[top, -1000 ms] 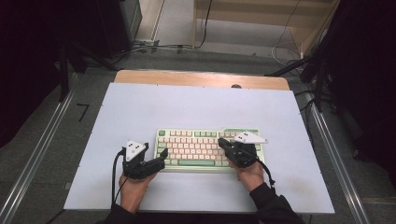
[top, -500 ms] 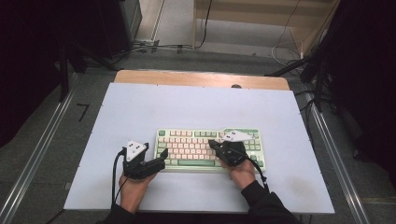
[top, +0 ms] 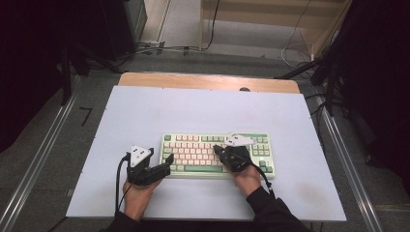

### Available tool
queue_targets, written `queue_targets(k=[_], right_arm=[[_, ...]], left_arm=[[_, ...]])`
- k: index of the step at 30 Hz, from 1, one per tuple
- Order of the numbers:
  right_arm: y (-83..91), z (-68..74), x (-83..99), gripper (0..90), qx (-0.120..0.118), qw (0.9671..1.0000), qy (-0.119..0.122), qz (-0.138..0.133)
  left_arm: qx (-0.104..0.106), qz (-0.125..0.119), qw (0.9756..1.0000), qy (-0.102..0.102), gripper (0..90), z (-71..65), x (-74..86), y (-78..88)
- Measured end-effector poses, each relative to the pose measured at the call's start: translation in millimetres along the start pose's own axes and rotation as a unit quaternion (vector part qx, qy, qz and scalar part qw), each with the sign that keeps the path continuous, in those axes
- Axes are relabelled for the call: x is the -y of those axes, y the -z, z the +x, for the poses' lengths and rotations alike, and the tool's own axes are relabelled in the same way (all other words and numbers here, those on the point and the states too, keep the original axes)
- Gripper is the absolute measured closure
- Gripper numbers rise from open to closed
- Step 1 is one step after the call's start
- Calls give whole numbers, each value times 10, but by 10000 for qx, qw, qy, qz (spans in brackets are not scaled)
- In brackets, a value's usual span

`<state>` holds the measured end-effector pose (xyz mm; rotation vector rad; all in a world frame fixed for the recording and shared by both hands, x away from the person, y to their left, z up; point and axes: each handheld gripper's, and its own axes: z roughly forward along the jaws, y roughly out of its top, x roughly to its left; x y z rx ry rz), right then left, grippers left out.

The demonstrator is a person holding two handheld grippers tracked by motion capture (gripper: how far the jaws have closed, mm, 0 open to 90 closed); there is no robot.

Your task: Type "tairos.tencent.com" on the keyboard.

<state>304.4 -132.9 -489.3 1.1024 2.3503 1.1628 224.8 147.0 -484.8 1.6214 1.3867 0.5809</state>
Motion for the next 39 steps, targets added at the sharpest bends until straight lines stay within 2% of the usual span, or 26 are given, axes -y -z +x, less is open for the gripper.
queue_targets(k=[10,14,21,22,24,25,27,28,32,36,39], right_arm=[[-10,-5,2,878,43,10000,-4,50],[-32,-13,5,878,-8,9998,-40,170],[32,-29,-17,877,-73,9999,-117,-3],[50,-36,-20,838,-94,9998,-159,-33],[57,-39,-21,835,-108,9998,-170,-36],[66,-42,-21,829,-109,9998,-164,-51],[116,-61,-21,623,-154,9996,-193,-151],[131,-67,-22,560,-194,9994,-215,-173],[210,-80,1,365,-181,9994,-146,-270],[264,-112,30,311,-156,9993,-182,-275],[291,-160,55,298,-101,9992,-267,-276]], left_arm=[[0,1,10000,0,246,-3,1,0],[-3,5,10000,-4,246,-4,1,0],[-5,-22,10000,-38,245,-5,0,1],[-3,-37,10000,-64,259,-5,-1,2],[8,-79,9999,-123,277,-8,-2,8],[23,-102,9998,-156,306,-11,-4,16],[90,-222,9993,-292,480,-25,-15,51],[116,-268,9991,-308,538,-30,-18,54],[290,-183,9988,-355,756,-29,-24,42],[355,-196,9983,-423,900,-43,-39,29],[401,-182,9981,-440,900,-51,-53,12]])
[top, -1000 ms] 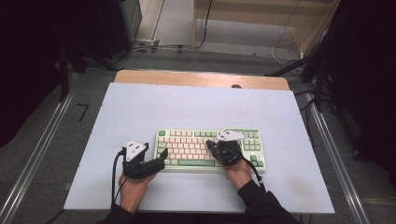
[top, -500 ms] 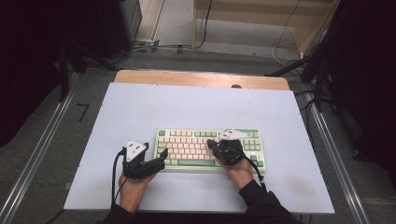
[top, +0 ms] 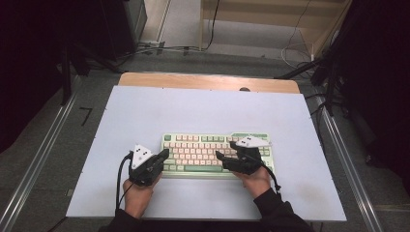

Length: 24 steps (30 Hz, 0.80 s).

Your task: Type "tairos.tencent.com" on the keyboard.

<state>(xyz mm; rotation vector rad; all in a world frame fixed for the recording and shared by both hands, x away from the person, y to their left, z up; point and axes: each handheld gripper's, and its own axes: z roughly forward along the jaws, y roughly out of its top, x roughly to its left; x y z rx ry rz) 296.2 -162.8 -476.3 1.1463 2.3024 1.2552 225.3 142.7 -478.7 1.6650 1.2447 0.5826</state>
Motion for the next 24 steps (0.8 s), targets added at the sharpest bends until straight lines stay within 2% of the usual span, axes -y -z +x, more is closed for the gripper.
queue_targets(k=[11,20,24], right_arm=[[161,-113,99,289,260,9995,-192,-62],[295,-197,190,272,489,9981,-358,-96],[346,-229,224,271,568,9974,-419,-116]], left_arm=[[197,240,9995,-102,900,-86,-66,-231],[432,487,9977,-191,900,-232,-156,-527],[455,552,9971,-244,900,-293,-177,-619]])
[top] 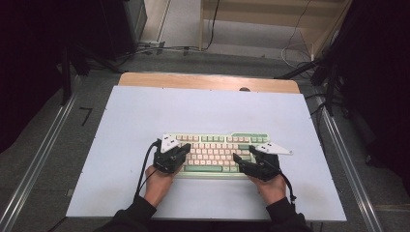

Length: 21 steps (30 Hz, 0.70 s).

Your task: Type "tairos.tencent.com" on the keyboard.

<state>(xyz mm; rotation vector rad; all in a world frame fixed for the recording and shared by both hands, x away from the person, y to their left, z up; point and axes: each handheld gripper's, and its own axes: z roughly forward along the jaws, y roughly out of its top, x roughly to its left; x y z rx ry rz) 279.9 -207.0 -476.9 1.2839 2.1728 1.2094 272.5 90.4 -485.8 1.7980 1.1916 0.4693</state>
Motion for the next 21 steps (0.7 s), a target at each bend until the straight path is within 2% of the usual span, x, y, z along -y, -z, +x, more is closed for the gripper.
queue_targets(k=[11,21], right_arm=[[92,-55,54,271,135,9998,-128,-38],[116,-76,73,271,181,9997,-166,-38]], left_arm=[[-79,191,9997,-101,900,-64,-29,-127],[-184,357,9991,-153,900,-73,-26,-168]])
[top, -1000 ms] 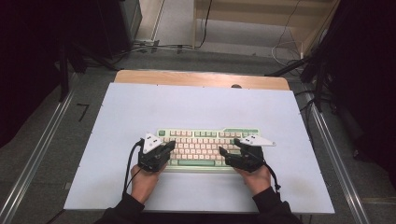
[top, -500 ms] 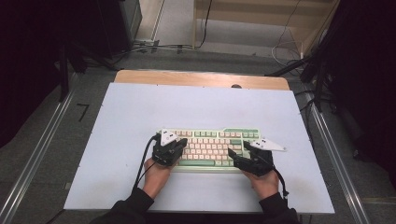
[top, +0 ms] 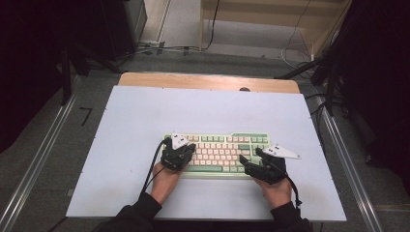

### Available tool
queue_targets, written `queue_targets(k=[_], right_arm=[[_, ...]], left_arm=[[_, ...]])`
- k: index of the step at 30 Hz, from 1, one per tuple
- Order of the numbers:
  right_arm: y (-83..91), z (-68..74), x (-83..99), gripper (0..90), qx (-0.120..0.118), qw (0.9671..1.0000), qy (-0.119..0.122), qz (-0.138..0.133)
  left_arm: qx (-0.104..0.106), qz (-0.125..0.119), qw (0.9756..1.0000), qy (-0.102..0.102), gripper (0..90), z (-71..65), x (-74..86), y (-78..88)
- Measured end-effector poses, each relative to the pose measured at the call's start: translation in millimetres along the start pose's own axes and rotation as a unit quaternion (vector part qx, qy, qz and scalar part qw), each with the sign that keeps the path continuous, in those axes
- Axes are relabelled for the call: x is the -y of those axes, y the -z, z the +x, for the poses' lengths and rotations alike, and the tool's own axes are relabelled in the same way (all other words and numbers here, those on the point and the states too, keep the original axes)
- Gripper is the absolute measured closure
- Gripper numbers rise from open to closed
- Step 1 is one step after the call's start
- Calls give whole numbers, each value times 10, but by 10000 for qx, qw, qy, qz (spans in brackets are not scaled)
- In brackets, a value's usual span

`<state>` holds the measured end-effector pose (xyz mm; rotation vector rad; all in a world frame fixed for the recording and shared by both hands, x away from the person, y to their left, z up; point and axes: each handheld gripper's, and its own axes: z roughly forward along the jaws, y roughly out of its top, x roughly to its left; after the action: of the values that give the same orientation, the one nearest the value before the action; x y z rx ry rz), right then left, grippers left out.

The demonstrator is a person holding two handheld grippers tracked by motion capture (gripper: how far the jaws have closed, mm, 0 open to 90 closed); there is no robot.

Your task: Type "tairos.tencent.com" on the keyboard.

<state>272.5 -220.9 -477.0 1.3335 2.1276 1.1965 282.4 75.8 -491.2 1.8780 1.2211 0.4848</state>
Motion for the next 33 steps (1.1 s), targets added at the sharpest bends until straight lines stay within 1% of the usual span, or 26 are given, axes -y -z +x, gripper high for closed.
queue_targets(k=[11,19,20,25,26,27,29,30,31,33], right_arm=[[-12,9,-8,271,-3,10000,37,7],[-19,18,-8,273,-9,10000,43,24],[-19,18,-7,272,-5,10000,46,23],[-22,18,-5,272,5,10000,53,36],[-23,19,-5,272,3,10000,62,35],[-23,20,-5,272,0,10000,59,32],[-21,21,-7,272,-3,10000,52,22],[-20,20,-7,272,-2,10000,53,20],[-20,19,-8,272,0,10000,50,20],[-21,15,-12,273,2,10000,60,3]], left_arm=[[-66,47,10000,-4,900,0,4,1],[-50,64,10000,-5,900,2,8,-1],[-17,90,10000,9,900,4,11,-12],[12,126,9999,-4,895,0,16,-20],[13,117,9999,-3,894,6,16,-17],[46,60,10000,52,893,14,10,4],[70,21,9999,73,879,17,3,20],[126,-39,9999,97,864,27,-2,46],[126,-39,9999,97,840,27,-2,46],[229,-112,9996,142,769,29,-5,77]])
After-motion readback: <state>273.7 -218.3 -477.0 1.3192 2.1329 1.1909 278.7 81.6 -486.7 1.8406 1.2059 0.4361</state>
